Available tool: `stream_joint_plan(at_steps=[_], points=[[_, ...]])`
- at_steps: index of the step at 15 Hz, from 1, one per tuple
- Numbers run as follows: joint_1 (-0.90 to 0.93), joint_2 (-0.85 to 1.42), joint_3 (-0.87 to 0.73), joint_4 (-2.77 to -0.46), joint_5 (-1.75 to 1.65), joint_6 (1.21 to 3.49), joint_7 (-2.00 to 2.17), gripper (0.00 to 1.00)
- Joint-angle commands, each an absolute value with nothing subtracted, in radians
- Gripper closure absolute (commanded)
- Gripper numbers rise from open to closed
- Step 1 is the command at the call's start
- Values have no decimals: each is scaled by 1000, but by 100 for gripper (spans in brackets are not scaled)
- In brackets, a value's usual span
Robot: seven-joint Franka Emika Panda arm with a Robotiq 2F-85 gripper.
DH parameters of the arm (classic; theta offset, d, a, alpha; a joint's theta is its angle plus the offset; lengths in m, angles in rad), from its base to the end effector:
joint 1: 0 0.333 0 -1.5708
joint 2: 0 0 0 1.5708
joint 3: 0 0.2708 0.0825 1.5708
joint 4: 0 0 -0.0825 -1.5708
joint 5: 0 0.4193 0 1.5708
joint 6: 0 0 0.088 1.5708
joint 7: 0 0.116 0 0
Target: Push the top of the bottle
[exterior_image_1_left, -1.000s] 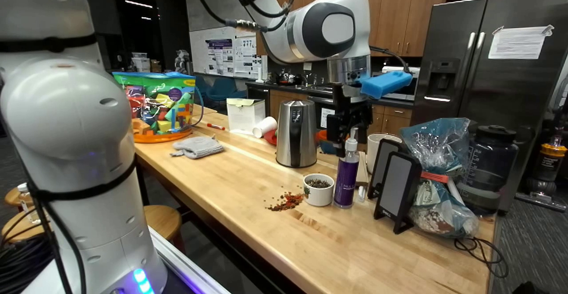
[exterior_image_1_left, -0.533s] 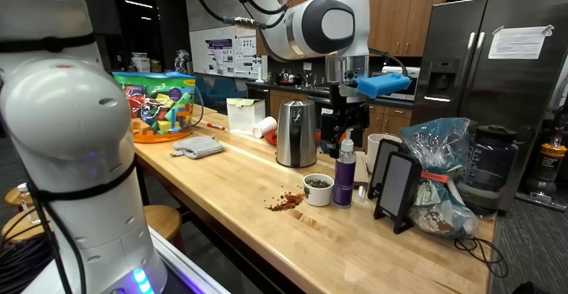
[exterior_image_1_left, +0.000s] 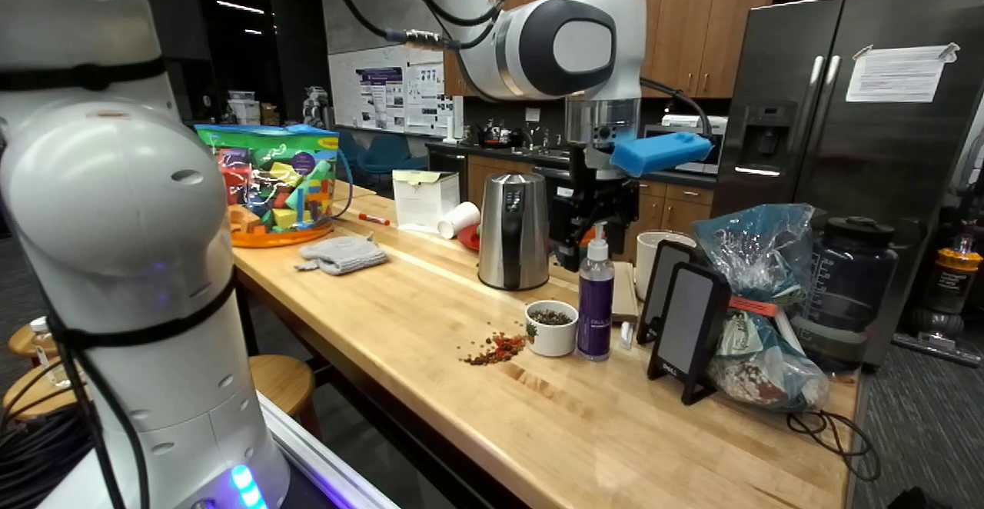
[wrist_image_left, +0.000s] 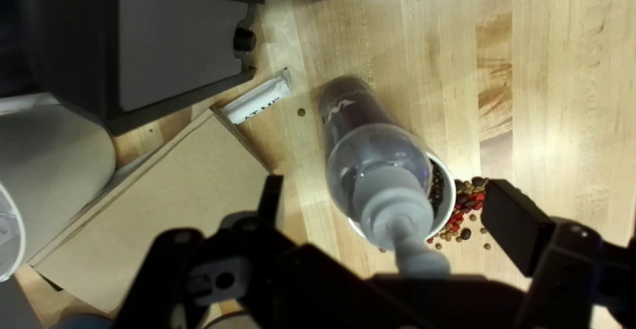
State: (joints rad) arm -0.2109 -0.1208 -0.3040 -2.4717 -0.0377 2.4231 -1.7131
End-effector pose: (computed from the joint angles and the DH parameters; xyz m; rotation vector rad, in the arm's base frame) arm 0.4377 -0.2440 0.2634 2.5230 1.7758 0.0601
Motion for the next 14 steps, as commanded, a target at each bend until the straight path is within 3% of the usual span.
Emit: stream_joint_plan(at_steps=[1, 14], points=[[-214, -94, -303, -2459, -4, 2411, -1709, 0], [-212, -46, -285, -2441, -16, 2414, -1684, 0]])
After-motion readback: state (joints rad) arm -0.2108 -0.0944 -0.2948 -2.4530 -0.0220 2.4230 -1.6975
